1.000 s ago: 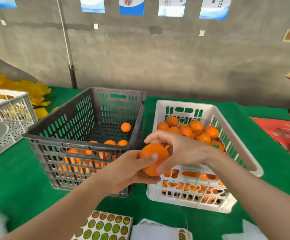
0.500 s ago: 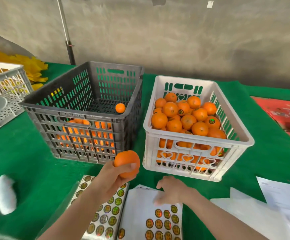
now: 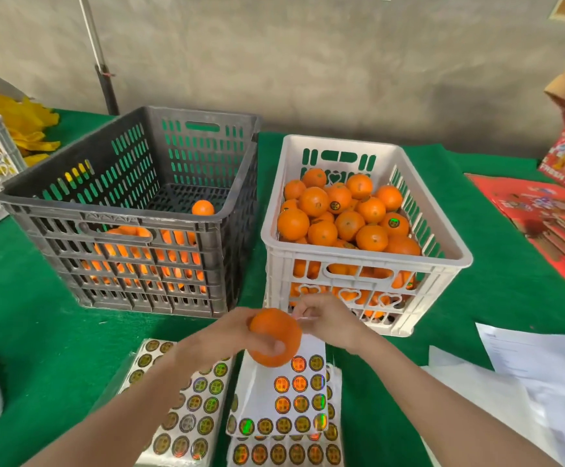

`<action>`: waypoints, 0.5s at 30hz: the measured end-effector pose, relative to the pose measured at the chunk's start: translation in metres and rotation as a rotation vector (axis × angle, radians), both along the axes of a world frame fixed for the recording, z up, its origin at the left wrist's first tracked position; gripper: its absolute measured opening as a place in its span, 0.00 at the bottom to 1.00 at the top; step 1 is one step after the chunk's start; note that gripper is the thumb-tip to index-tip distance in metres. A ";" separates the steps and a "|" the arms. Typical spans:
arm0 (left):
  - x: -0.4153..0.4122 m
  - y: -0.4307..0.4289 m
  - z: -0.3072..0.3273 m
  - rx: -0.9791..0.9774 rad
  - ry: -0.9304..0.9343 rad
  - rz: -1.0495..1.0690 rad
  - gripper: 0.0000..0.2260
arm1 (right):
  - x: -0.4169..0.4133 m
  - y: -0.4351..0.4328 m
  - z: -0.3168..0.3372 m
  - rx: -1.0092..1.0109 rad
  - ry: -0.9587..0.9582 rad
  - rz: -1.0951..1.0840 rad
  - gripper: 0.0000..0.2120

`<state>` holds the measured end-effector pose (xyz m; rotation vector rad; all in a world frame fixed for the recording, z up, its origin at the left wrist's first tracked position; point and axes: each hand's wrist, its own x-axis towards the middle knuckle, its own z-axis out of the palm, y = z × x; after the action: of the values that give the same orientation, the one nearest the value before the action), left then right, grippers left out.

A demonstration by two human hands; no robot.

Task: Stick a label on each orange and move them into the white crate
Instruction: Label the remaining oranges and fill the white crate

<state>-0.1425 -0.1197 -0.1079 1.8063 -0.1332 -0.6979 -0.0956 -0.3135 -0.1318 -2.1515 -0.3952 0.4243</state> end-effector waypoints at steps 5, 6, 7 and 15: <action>0.022 0.004 0.013 -0.040 -0.091 0.077 0.34 | -0.006 -0.014 0.024 0.300 0.137 -0.213 0.09; 0.025 0.009 0.014 -0.059 -0.088 0.099 0.36 | -0.009 -0.018 0.025 0.334 0.172 -0.217 0.10; 0.027 0.015 0.014 -0.070 -0.082 0.117 0.37 | -0.012 -0.021 0.025 0.355 0.199 -0.207 0.10; 0.032 0.031 0.011 -0.170 -0.002 0.127 0.42 | -0.016 -0.007 0.022 0.286 0.098 -0.167 0.11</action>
<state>-0.1101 -0.0883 -0.0973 1.6374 -0.0763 -0.5773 -0.1113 -0.3203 -0.1094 -1.8605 -0.2043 0.3538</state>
